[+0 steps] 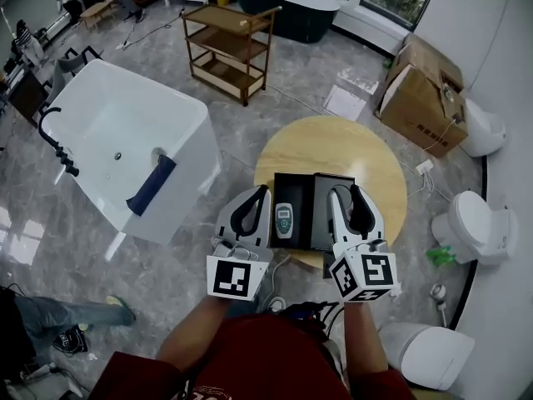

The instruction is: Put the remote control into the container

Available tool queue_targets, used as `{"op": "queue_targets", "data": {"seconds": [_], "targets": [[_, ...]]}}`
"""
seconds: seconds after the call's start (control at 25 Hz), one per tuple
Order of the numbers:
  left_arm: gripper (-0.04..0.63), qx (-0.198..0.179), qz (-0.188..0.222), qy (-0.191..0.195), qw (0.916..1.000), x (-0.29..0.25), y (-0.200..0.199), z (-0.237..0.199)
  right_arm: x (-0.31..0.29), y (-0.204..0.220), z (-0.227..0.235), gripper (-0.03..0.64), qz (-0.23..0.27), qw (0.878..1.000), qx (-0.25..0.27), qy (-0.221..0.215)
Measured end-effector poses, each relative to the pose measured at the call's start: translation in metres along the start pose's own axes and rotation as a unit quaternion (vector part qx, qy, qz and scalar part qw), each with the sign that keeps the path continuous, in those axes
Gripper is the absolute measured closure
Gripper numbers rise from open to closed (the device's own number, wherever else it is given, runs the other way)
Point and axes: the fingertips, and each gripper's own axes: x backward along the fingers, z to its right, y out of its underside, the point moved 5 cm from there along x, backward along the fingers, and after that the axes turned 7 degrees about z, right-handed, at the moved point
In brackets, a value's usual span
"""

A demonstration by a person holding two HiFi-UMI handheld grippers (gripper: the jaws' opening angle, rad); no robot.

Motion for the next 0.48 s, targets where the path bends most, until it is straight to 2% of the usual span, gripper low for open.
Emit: {"op": "queue_targets", "data": {"seconds": [0.48], "targets": [[0.580,0.017,0.004,0.015,0.9997,-0.001,-0.002,0.023,0.039,-0.037,-0.004,0.465,0.059,0.998,0.033,-0.008]]}}
